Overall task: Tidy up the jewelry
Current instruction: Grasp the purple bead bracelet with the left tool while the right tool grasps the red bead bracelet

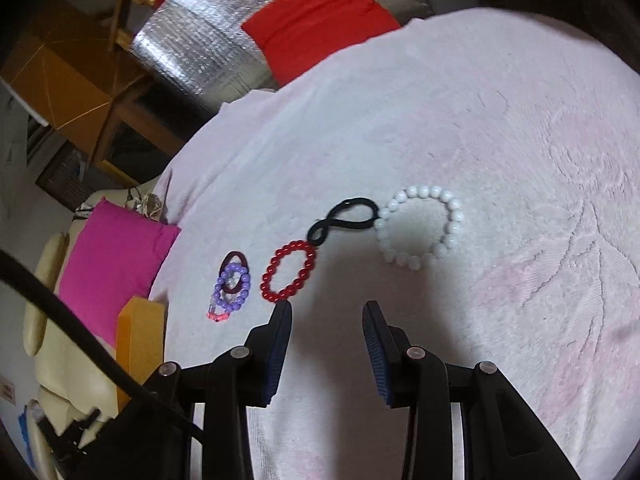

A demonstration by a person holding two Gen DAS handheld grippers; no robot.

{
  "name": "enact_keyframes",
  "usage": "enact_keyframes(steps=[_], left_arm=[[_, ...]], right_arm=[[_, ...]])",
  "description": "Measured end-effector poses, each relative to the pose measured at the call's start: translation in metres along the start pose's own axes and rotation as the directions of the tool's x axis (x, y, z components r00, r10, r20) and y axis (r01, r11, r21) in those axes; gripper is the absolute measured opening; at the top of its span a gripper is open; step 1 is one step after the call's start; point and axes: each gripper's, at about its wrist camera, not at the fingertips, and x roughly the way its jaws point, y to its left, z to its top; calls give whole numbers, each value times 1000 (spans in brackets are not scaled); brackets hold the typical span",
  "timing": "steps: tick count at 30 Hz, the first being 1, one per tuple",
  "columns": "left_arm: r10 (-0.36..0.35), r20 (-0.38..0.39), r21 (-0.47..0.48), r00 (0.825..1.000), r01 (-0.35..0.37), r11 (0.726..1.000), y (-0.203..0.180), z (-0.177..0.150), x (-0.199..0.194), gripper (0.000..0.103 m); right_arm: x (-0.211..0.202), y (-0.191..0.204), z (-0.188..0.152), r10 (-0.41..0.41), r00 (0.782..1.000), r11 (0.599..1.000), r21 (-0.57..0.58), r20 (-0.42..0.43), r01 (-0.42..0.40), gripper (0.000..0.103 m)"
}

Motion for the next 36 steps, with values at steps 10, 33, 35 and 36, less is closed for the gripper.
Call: enact_keyframes(steps=[10,33,35,36], left_arm=[[-294,11,-208,956,290,934,-121,103,104,39],[-432,-43,-78,901,428,900,-184,103,136,9],[-452,-54,-85,890,447,891,-177,97,132,9],[-460,-64,-95,886,453,886,-173,93,130,9]], right_arm=[[8,-1,9,15,999,1000,-18,-29,-16,40],[70,20,19,-78,994,996,-38,-78,75,40],[75,29,19,-136,990,989,-63,-40,133,40],[78,33,19,-155,988,985,-77,-27,152,40]])
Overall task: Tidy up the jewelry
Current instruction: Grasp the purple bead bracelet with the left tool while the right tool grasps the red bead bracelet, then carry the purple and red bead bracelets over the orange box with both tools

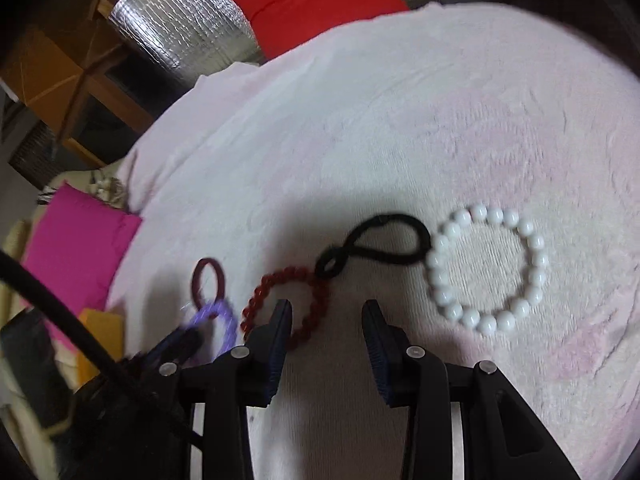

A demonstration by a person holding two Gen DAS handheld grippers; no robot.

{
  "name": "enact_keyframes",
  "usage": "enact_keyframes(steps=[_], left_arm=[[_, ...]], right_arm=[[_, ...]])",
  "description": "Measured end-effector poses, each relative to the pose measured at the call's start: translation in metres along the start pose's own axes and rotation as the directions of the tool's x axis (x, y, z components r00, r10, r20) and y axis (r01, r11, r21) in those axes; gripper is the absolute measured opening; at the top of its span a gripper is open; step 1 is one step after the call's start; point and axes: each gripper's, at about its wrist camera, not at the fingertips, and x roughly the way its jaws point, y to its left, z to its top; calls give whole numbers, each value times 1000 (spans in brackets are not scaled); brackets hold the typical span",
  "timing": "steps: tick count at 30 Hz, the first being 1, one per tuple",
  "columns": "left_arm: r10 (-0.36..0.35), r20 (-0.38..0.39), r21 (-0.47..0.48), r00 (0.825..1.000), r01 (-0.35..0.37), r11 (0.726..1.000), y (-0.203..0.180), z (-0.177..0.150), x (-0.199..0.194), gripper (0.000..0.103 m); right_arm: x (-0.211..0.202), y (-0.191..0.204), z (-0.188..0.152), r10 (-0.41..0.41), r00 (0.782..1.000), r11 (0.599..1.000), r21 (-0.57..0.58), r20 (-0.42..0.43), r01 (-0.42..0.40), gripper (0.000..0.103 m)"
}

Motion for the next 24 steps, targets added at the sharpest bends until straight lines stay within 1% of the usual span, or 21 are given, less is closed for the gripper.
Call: enact_keyframes(steps=[1,2,3,4,6,8,10,12,15,18,20,24], left_arm=[[-5,-4,-8,1000,5,1000,2,-4,-3,9],[-8,-4,-14,1000,8,1000,4,-6,-7,9],[-9,-3,-20,1000,9,1000,6,-8,-10,9],[-6,-2,-28,1000,6,1000,8,-12,-15,9],[2,-4,-40,1000,-2,999,9,-18,-22,9],[12,-4,-52,1000,-12,999,8,-24,-26,9],[16,2,-65,1000,-16,998,8,-29,-32,9],[21,11,-81,1000,-20,997,9,-34,-38,9],[37,19,-105,999,-35,994,12,-41,-46,9],[29,16,-113,999,-27,993,11,-48,-49,9],[30,14,-101,999,-28,994,8,-49,-48,9],[36,-15,-74,999,-37,997,4,-47,-37,9]], right_arm=[[2,4,0,-19,1000,1000,-14,12,19,40],[5,8,-1,-40,999,999,-33,25,41,34],[6,12,-2,-63,997,996,-56,41,66,22],[8,19,-4,-100,993,990,-99,56,105,17],[10,29,-8,-149,986,972,-172,80,161,11],[8,34,-13,-161,983,961,-215,84,175,11],[1,32,-16,-144,986,961,-225,79,158,10],[-7,27,-19,-109,992,968,-222,65,121,10],[-23,11,-22,-43,998,982,-184,35,49,10],[-39,-8,-24,12,1000,990,-140,19,-9,10],[-47,-22,-28,31,1000,993,-116,5,-30,10],[-56,-33,-32,28,999,995,-93,-18,-29,10]])
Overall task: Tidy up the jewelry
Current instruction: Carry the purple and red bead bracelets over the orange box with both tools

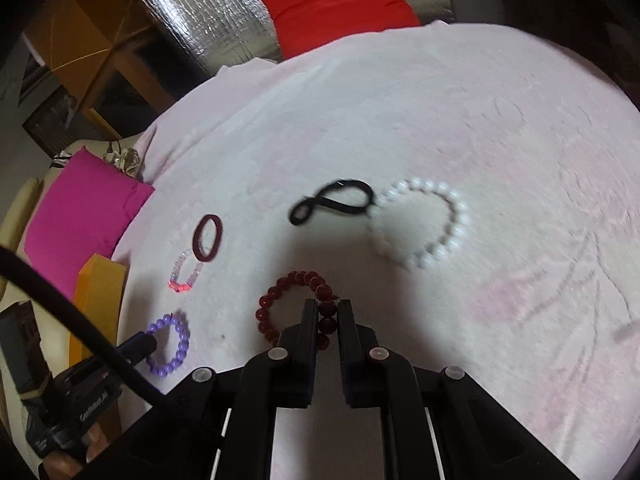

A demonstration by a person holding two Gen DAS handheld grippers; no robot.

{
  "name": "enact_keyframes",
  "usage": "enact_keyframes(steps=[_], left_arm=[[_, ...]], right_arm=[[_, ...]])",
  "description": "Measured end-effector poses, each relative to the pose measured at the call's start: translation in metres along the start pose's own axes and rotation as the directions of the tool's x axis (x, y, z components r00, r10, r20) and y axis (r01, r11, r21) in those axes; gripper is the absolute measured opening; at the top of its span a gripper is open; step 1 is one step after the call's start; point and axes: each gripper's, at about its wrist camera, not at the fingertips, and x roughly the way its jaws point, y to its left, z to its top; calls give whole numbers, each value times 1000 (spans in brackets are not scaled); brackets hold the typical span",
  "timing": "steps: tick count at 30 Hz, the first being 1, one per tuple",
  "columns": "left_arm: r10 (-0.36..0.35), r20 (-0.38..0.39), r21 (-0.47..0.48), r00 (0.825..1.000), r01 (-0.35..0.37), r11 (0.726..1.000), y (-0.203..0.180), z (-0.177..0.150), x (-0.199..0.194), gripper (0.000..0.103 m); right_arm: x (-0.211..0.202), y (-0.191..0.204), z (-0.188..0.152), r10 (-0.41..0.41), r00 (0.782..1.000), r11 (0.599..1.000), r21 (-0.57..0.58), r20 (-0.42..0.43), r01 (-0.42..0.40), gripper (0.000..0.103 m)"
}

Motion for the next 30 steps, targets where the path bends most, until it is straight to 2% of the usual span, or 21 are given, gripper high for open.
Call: enact_keyframes(steps=[4,11,14,17,19,20,25,30], left_arm=[[3,-43,25,999,-2,1000,-3,1,12,9],[-4,-60,38,998,6,999,-4,5,18,12],[-1,-59,49,998,4,999,-5,5,18,14],[8,-53,69,999,-4,998,-8,4,19,14],[13,-47,84,999,-9,996,-10,4,19,14],[13,-45,89,999,-9,996,-11,4,20,14],[2,-13,78,1000,-1,997,-9,5,14,9],[-32,76,66,997,27,997,-8,9,-5,9]], right_arm=[[-1,-9,3,-28,999,1000,-5,-19,28,11],[6,-4,6,-82,996,996,-37,-32,81,13],[11,1,5,-126,992,990,-62,-32,124,20],[14,9,2,-166,986,980,-112,-4,165,19],[15,14,-1,-194,981,969,-154,18,195,11],[15,17,-2,-207,978,964,-167,30,209,11],[9,20,-2,-189,979,968,-157,70,198,11],[-8,19,3,-121,983,983,-120,141,138,11]])
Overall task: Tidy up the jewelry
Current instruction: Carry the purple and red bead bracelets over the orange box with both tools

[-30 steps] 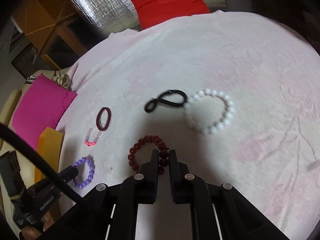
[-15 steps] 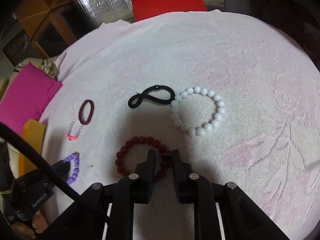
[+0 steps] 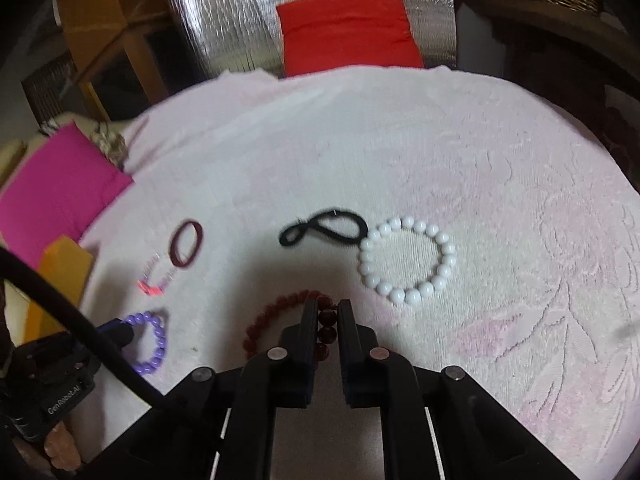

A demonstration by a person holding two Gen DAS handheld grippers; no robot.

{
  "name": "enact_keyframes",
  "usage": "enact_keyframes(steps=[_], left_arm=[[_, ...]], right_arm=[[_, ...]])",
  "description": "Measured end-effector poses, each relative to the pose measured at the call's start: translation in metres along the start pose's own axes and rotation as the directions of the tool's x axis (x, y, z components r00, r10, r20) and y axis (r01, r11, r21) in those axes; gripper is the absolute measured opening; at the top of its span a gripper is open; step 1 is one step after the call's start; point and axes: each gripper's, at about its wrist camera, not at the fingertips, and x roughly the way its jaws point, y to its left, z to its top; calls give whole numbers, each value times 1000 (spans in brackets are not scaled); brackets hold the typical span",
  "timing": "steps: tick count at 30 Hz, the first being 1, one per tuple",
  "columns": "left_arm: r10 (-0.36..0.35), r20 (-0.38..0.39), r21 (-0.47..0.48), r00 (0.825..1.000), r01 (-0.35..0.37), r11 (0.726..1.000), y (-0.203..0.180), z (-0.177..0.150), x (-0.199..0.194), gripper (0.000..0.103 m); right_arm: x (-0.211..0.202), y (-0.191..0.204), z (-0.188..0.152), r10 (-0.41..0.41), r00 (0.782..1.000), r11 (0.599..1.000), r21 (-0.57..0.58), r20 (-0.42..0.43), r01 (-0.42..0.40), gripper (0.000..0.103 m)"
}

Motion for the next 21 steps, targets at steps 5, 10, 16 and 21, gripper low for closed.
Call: enact_keyframes(steps=[5,10,16,21], left_arm=[[-12,73,-14,997,13,1000,-3,7,-18,9],[-27,136,-31,990,31,999,-3,12,-36,9],[-18,193,-54,981,29,998,-2,12,-62,9],[14,247,-82,969,7,997,3,4,-91,9]], right_arm=[[-17,-5,8,67,994,997,43,85,-71,11],[-29,-6,11,143,981,986,64,132,-152,11],[-37,4,10,192,967,979,40,167,-201,11],[-42,22,9,238,955,970,13,179,-244,11]])
